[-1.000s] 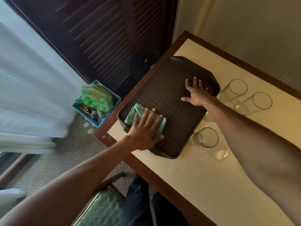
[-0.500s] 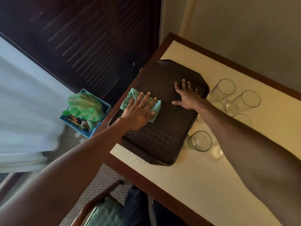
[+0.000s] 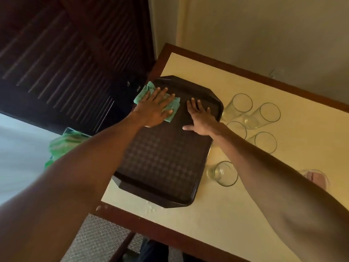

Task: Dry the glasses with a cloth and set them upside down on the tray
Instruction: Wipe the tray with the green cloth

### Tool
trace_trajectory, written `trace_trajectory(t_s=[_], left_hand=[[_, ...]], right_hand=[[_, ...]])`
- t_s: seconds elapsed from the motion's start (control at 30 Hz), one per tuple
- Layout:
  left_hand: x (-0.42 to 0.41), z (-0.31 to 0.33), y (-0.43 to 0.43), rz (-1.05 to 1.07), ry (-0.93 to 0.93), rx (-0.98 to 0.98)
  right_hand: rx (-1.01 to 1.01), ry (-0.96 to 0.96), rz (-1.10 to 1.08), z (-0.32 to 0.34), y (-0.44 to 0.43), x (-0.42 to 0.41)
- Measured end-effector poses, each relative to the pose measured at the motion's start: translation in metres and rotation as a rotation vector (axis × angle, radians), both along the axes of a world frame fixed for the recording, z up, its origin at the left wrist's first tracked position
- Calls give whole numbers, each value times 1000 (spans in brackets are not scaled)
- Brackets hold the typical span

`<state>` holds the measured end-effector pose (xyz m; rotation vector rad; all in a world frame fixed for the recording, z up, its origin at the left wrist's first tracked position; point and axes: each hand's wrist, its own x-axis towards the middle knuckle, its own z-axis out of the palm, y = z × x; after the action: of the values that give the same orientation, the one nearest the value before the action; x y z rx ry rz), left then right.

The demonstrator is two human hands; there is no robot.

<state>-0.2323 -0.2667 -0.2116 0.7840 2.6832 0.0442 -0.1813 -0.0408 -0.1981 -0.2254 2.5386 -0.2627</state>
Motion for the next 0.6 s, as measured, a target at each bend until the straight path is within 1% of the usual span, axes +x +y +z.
trace_trajectory(t_s=[0.13,0.3,0.47,0.6], left_hand=[[-23,1,-1,-6,18,-32],[-10,-8,-16,-10,30,10],[30,-8,-37,11,66,9],[77,-15,-52,71,70,56]], right_hand=[[-8,6,3,-2,0,0],[7,-9,-9,-3,-1,0],[19,-27,-21,1,-4,0],[52,-51,-41,4,-7,1]])
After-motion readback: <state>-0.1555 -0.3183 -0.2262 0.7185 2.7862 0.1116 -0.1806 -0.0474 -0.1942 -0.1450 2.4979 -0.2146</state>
